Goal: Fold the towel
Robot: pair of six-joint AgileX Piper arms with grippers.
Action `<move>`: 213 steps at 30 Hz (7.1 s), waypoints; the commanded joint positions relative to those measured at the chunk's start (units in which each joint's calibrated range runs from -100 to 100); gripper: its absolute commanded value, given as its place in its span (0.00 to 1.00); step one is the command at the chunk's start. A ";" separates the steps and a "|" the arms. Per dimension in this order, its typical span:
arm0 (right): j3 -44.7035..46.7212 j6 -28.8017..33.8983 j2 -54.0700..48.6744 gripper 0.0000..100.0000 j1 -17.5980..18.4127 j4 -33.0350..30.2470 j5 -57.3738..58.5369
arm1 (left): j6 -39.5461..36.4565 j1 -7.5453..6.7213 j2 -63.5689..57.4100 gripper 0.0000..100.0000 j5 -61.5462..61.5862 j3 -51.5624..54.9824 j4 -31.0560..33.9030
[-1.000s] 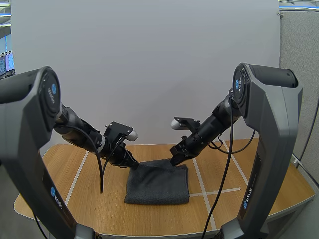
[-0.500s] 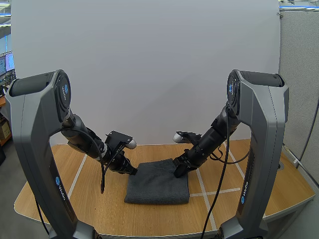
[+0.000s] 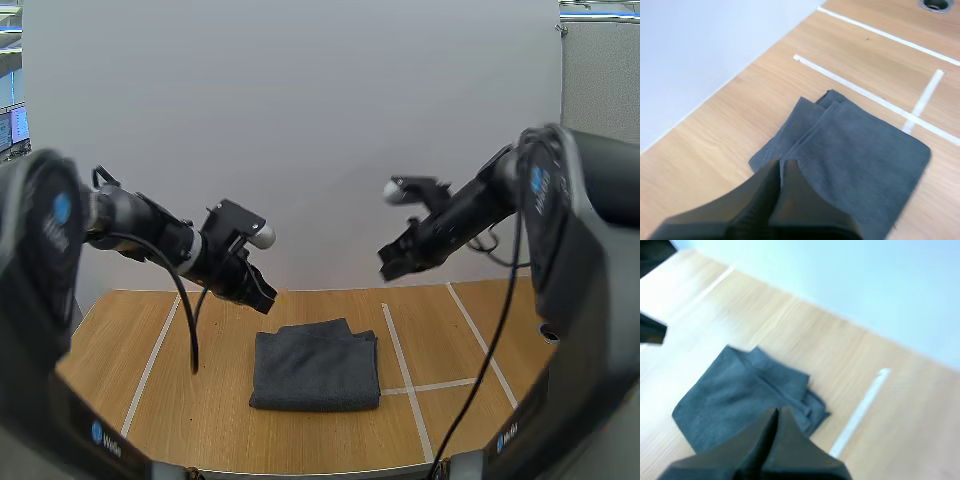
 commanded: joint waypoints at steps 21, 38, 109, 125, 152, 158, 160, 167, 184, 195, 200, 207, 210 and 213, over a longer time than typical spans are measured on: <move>-0.39 6.30 -38.69 0.00 -5.40 -1.72 3.93 | -5.23 11.39 -4.77 1.00 17.24 12.73 12.03; -0.39 6.42 -38.58 0.00 -5.40 -3.03 3.93 | -5.35 11.39 22.04 1.00 23.57 0.96 3.44; -0.39 6.42 -38.58 0.00 -5.40 -4.27 3.93 | -7.54 9.81 28.85 0.00 23.57 -12.12 0.50; -0.39 6.10 -38.34 0.00 -5.40 -3.79 3.93 | -9.33 18.42 24.94 0.00 23.57 -19.37 9.79; -0.39 6.40 -38.34 0.00 -5.40 -3.41 3.93 | -10.71 25.92 29.58 0.00 23.57 -44.81 20.42; -0.39 6.40 -38.34 0.00 -5.40 -3.41 3.93 | -10.95 25.92 32.91 0.00 23.57 -50.02 22.28; -0.39 6.62 -38.34 0.00 -5.40 -3.41 3.93 | -10.95 25.92 33.73 0.00 23.57 -51.85 22.43; -0.39 7.27 -38.34 0.00 -5.40 -3.41 3.93 | -12.24 25.92 38.70 0.00 23.57 -61.21 25.02; -0.39 9.28 -38.34 0.00 -5.40 -3.41 3.93 | -11.68 25.32 44.77 0.00 23.57 -70.45 25.24; -0.39 9.39 -38.34 0.00 -5.40 -3.41 3.93 | -9.71 24.50 45.27 0.00 23.57 -71.06 25.63; -0.39 9.98 -38.34 0.00 -5.40 -3.41 3.93 | -9.90 24.24 46.81 0.00 23.57 -72.89 26.13; -0.39 10.11 -38.34 0.00 -5.40 -3.41 3.93 | -7.77 24.24 47.38 0.00 23.57 -73.84 26.13; -0.39 10.11 -38.34 0.00 -5.40 -3.41 3.93 | -7.10 24.24 47.38 0.00 23.57 -73.84 26.02; -0.39 10.11 -38.34 0.00 -5.40 -3.41 3.93 | -6.37 24.24 47.38 0.00 23.57 -73.84 26.02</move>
